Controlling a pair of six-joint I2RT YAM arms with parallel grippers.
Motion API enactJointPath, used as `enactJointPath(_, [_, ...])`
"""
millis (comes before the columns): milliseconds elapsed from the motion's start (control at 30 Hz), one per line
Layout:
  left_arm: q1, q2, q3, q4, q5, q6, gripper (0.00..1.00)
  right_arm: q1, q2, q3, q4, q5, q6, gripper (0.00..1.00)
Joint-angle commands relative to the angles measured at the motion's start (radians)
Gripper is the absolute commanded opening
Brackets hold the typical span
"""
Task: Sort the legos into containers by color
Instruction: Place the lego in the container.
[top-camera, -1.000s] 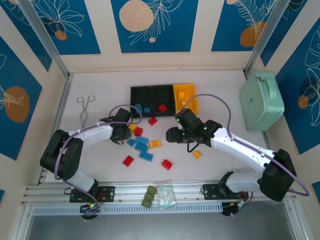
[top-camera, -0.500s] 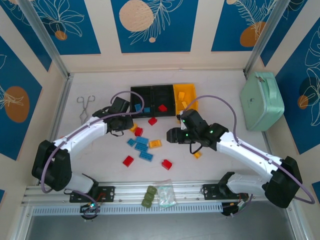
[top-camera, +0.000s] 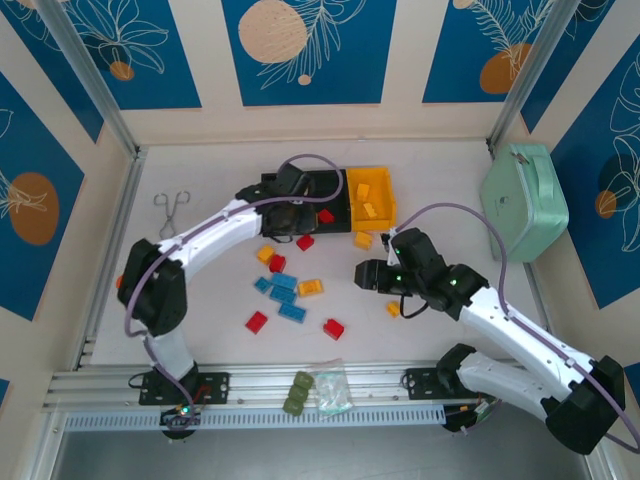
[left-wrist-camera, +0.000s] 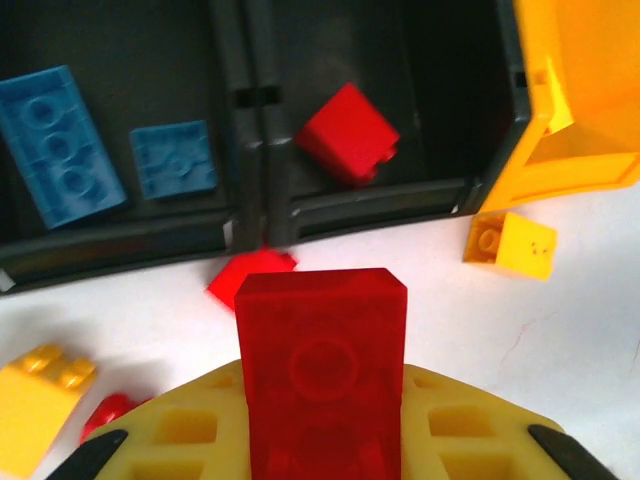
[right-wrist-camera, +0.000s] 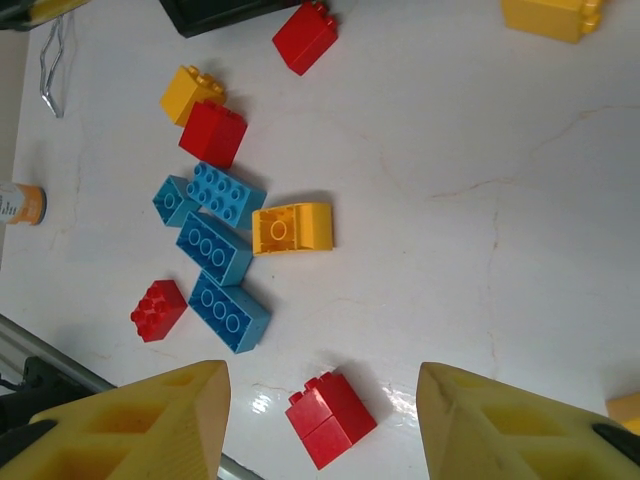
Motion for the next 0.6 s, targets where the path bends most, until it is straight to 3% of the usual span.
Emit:
enactJointPath(0, [-0.011,0.087,0.102,-0.035,0.037,0.009,0.18,-0.019,-0.041,-0.031,-0.028,-0.007,0.027,0.52])
enactJointPath(567, [-0.018,0.44,0.499,-0.129,0.09,0.009,0.18,-0.056,-0.102,-0.088,-0.046,-0.012,0.06,0.52])
